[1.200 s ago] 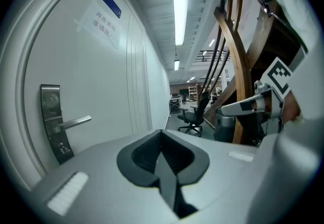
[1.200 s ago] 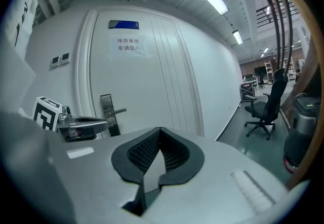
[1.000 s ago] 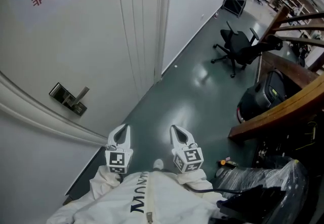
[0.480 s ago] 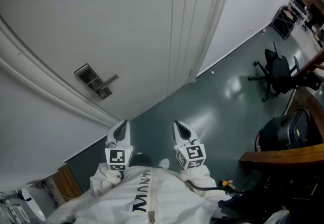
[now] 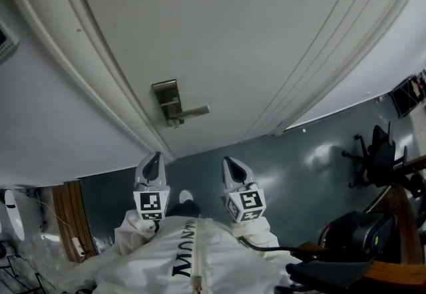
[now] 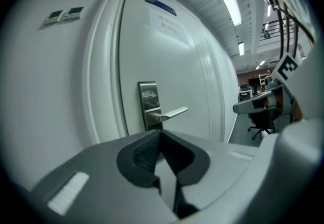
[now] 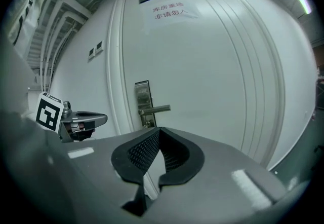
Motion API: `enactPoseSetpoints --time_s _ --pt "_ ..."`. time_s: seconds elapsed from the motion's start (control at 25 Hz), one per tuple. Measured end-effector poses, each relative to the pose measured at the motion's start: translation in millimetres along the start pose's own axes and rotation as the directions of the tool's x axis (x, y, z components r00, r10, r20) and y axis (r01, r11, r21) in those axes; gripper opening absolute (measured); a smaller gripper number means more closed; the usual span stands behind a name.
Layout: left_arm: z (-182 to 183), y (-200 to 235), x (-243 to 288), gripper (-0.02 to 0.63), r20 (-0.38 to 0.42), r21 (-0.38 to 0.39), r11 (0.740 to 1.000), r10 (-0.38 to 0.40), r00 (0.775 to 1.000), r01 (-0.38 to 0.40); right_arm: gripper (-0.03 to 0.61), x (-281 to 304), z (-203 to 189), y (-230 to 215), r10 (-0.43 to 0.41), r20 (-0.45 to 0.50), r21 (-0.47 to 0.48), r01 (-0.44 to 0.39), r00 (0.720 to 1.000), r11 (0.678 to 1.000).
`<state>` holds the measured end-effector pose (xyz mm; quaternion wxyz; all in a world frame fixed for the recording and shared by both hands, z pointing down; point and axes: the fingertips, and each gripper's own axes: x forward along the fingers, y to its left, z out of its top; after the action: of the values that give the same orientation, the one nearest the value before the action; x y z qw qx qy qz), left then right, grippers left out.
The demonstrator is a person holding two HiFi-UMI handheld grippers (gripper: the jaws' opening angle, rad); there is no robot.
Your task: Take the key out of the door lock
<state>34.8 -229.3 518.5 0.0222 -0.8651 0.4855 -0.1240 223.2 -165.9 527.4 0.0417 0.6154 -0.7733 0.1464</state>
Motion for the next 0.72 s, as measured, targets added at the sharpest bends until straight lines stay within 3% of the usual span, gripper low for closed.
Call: enactPoseSetpoints --time_s 0.4,0.72 --pt "-2.1 60.9 27.5 0.000 0.006 -0.054 0.998 0.044 0.999 -0.043 0.000 76.0 33.7 29.1 0.046 -0.015 -0.055 -0.047 0.999 0.997" --pt "-6.1 72.0 36.0 0.000 0.013 -0.094 0.994 0.048 0.999 -0.047 0.000 100.3 34.6 42.0 0.057 -0.050 -0.061 -0.060 0.997 0.996"
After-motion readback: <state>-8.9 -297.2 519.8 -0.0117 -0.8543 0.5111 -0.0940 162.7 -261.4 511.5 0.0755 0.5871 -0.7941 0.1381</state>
